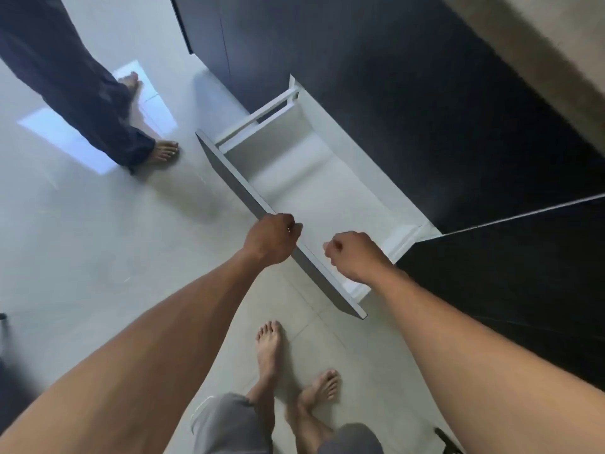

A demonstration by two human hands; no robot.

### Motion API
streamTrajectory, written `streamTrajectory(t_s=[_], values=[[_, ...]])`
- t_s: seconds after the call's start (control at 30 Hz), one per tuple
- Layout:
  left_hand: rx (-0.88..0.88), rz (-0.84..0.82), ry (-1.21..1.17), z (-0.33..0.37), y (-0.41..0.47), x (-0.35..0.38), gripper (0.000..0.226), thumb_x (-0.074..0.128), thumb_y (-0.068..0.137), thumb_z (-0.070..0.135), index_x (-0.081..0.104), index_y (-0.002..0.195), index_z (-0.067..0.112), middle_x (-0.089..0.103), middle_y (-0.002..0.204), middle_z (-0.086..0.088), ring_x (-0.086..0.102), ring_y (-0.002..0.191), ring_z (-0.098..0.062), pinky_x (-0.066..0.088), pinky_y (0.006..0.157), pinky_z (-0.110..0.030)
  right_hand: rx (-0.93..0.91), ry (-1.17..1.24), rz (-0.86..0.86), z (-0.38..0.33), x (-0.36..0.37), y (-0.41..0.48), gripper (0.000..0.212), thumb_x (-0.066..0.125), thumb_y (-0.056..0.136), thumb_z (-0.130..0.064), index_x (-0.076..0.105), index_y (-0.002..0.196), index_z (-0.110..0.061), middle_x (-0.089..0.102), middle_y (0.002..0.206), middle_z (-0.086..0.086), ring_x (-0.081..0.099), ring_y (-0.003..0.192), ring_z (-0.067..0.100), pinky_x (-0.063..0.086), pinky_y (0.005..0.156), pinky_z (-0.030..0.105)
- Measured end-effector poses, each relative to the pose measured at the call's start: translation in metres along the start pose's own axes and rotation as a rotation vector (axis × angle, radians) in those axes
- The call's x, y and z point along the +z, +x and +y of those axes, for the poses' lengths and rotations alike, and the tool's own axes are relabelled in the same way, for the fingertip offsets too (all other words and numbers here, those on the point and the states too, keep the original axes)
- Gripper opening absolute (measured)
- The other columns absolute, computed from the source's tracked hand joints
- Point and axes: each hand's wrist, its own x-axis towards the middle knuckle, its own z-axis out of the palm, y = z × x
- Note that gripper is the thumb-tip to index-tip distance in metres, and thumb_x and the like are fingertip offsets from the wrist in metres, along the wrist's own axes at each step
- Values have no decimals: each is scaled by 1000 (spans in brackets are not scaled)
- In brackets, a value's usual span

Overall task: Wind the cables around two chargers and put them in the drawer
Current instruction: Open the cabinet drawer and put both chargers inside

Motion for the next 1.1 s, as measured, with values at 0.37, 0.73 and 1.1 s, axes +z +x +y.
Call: streamTrajectory(t_s=[0.37,0.73,1.1], values=[[375,27,356,152,-86,-131,39,44,91,31,54,62,6,50,57,-5,48,54,-22,34,50,-27,4,-85,148,-28,-141,-148,34,43,92,-34,69,96,-12,68,94,4,66,80,18,58,81,39],[824,224,429,324,-135,-199,23,43,95,32,56,90,14,68,92,-8,62,82,-34,47,69,-37,103,45,450,32,-259,-279,29,49,92,-42,64,76,-23,64,83,-1,61,74,18,48,71,31],[828,107,489,431,-114,-191,55,59,89,36,42,136,13,50,137,-8,52,123,-33,44,95,-42,263,188,741,136,-311,-333,28,56,91,-41,56,112,-23,59,102,-4,58,91,16,45,78,31]])
